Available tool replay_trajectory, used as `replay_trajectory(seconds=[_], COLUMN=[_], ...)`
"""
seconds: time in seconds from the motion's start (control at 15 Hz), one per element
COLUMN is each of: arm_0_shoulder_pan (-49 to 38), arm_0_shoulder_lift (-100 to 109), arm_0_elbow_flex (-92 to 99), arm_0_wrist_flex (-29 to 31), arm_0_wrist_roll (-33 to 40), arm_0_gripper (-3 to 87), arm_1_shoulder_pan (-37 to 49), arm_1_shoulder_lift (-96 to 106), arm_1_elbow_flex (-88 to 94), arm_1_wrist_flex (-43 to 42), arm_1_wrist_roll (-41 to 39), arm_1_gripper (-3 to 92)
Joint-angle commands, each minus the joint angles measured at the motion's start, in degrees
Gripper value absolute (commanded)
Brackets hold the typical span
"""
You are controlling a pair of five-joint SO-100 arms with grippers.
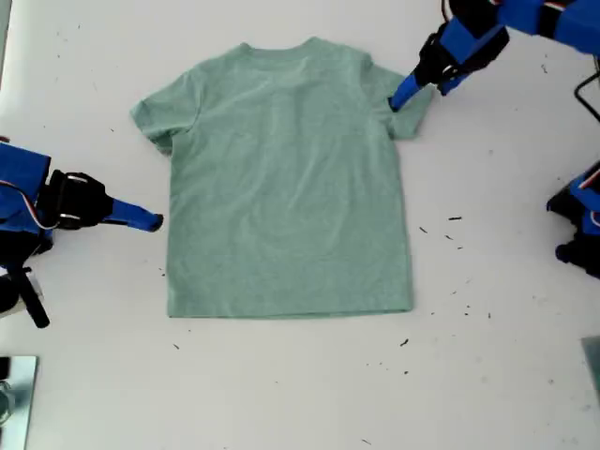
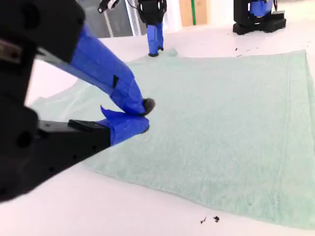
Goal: Fold t shirt
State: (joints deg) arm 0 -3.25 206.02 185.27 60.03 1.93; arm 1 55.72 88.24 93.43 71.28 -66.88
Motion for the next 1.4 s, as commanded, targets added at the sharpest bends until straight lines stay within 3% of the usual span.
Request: replay_trajectory(seconds=[0.0, 0.13, 0.27, 0.33, 0.6, 0.73, 0.87, 1.07, 1.13, 1.2, 1.27, 1.33], arm_0_shoulder_pan=[-0.62, -0.62, -0.44, -0.44, -0.53, -0.79, -1.23, -1.41, -1.32, -1.23, -1.23, -1.32], arm_0_shoulder_lift=[0.0, -0.18, -0.26, -0.26, -0.53, -0.53, -0.44, -0.44, -0.44, -0.35, -0.35, -0.35], arm_0_elbow_flex=[0.7, 0.7, 0.7, 0.7, 0.7, 0.7, 0.7, 0.7, 0.7, 0.7, 0.7, 0.7], arm_0_wrist_flex=[-1.14, -1.14, -1.14, -1.14, -1.14, -1.14, -1.14, -1.14, -1.14, -1.14, -1.14, -1.14], arm_0_wrist_roll=[0.18, 0.18, 0.18, 0.18, 0.18, 0.18, 0.26, 0.26, 0.26, 0.26, 0.26, 0.26], arm_0_gripper=[-0.1, -0.1, -0.1, -0.1, -0.1, -0.1, -0.1, -0.1, -0.1, -0.1, -0.1, -0.1], arm_1_shoulder_pan=[0.97, 1.14, 0.97, 0.7, -4.92, -10.11, -16.96, -24.87, -24.96, -25.58, -26.37, -26.46], arm_1_shoulder_lift=[-4.57, -8.26, -7.56, -6.5, 0.53, -1.49, -4.04, -15.38, -19.42, -22.94, -22.32, -17.84], arm_1_elbow_flex=[-0.18, -0.79, -8.53, -14.15, -22.68, -40.17, -41.31, -41.57, -40.69, -42.36, -43.15, -43.42], arm_1_wrist_flex=[-4.22, -5.89, 5.8, 13.45, 18.98, 26.89, 20.57, 3.87, 0.88, 0.53, 1.76, 5.71], arm_1_wrist_roll=[-1.14, -1.93, -2.81, -3.34, 1.05, 4.22, 10.37, 20.21, 21.8, 21.53, 20.48, 21.09], arm_1_gripper=[32.1, 2.5, -2.5, -2.5, -2.8, -2.8, -2.8, -2.5, 1.5, 30.1, 36.7, 30.7])
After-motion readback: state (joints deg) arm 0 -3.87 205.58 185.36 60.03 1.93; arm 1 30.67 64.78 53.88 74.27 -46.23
